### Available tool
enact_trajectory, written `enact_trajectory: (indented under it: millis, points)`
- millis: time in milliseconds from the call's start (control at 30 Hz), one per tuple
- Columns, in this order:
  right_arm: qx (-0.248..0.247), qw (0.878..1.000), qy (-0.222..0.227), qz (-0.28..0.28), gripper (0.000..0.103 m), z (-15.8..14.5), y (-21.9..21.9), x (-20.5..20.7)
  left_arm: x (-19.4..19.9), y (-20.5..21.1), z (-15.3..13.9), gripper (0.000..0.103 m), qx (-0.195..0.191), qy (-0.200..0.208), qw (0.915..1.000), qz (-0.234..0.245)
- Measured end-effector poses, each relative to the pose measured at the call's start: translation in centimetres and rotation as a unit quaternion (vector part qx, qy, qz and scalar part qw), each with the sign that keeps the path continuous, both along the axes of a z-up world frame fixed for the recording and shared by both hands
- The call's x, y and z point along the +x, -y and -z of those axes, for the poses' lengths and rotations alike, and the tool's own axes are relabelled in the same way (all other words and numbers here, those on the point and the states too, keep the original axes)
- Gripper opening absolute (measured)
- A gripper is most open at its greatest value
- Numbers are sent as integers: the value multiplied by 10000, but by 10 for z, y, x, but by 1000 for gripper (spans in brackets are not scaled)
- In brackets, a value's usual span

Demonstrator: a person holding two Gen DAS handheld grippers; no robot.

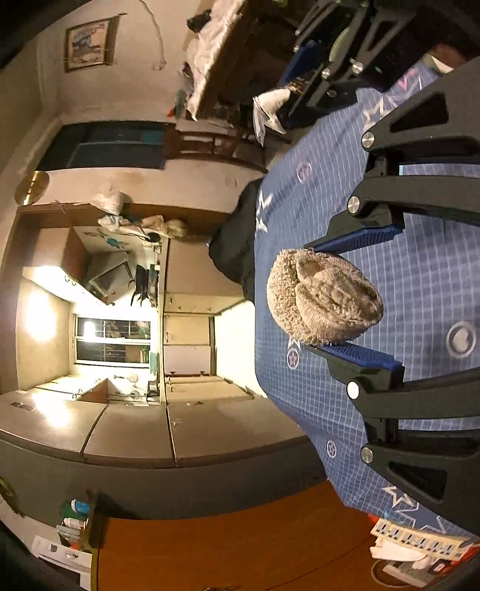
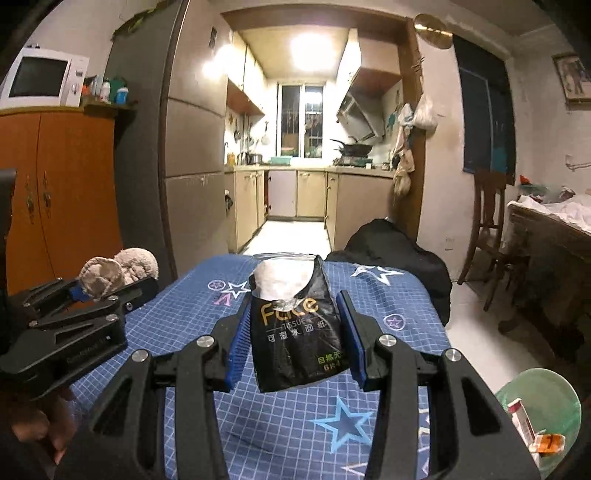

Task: Collect trash
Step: 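Carry the beige ball and black snack bag in both tools over the green bin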

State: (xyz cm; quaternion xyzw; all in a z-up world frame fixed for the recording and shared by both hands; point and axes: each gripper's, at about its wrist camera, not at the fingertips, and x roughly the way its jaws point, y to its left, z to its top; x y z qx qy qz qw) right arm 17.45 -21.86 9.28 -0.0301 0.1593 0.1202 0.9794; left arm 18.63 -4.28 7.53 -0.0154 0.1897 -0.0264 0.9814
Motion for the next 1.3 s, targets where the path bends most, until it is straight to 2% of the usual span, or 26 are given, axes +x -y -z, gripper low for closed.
enact_trajectory:
  millis: [267, 567, 867, 1033, 1300]
  points:
    - [99, 9996, 52, 251, 42, -11, 26, -13, -21, 27, -14, 46, 49, 79, 9998, 165]
    - [54, 9964, 63, 839, 42, -21, 83, -25, -32, 92, -18, 46, 75, 38, 9976, 694]
    - [-39, 9867, -102, 1622, 42, -9, 163, -38, -31, 201, -14, 46, 144, -52, 9885, 1504]
    - [-85, 9801, -282, 1963, 43, 0, 204, -38, -15, 260, -14, 46, 224, -125, 9821, 1865]
    - [25, 9661, -729, 2478, 43, 10, 278, -35, 28, 358, 2, 47, 377, -593, 9657, 2500]
